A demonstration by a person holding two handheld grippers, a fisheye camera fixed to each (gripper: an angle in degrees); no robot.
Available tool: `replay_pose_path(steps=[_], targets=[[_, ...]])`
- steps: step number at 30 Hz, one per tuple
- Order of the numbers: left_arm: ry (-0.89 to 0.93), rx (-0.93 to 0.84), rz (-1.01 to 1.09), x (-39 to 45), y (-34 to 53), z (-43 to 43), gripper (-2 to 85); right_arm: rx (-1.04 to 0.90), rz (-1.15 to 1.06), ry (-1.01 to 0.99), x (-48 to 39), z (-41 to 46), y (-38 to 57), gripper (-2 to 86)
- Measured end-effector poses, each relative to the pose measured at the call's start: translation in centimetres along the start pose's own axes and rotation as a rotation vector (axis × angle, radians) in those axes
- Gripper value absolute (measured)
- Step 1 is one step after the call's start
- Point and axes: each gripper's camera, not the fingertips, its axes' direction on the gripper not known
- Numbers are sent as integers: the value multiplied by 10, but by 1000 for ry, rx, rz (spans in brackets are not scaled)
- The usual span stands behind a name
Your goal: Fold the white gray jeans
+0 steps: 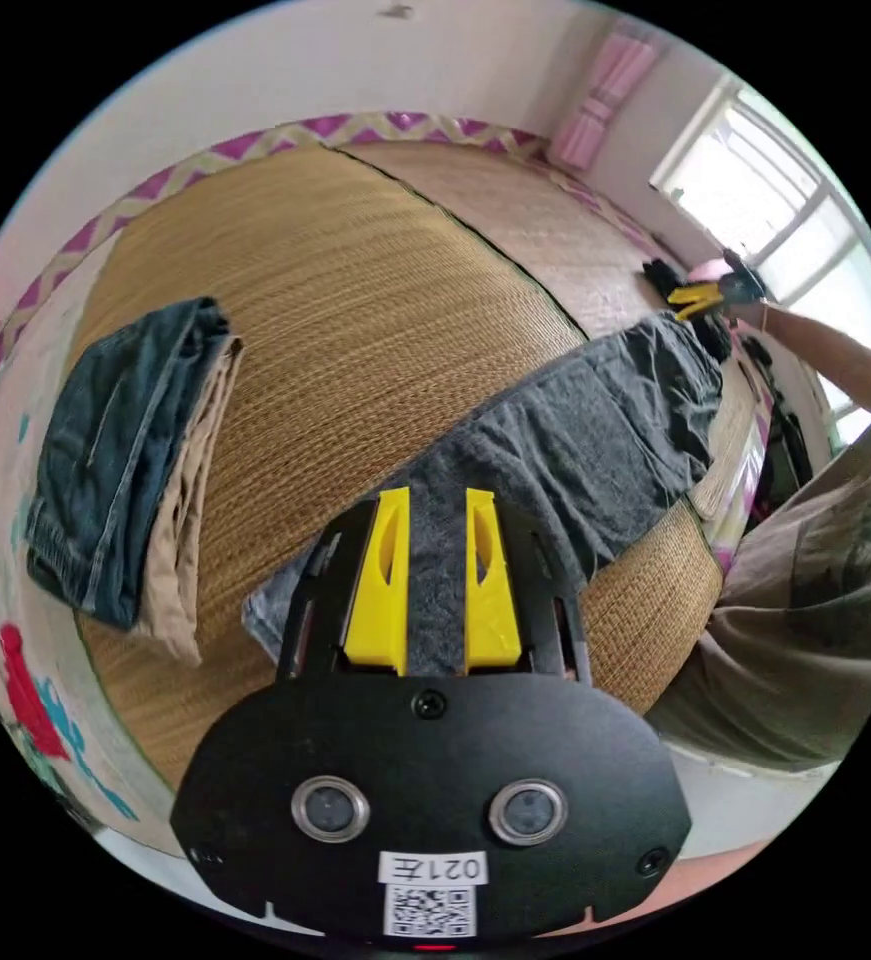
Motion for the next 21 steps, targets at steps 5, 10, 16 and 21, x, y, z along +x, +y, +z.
replay_pose_path(steps=[5,10,16,21], targets=[[29,-78,105,26,-70,35,105,-105,-205,-81,14,3,-54,90],[27,-162,192,45,-108,62,112,-67,-198,-127,33,-30,-55,2],[28,-178,235,63,-127,72,112,46,-209,-100,28,-94,-19,-7],[12,-223,285,79,-144,86,111,93,-201,-62,16,-137,4,-8]])
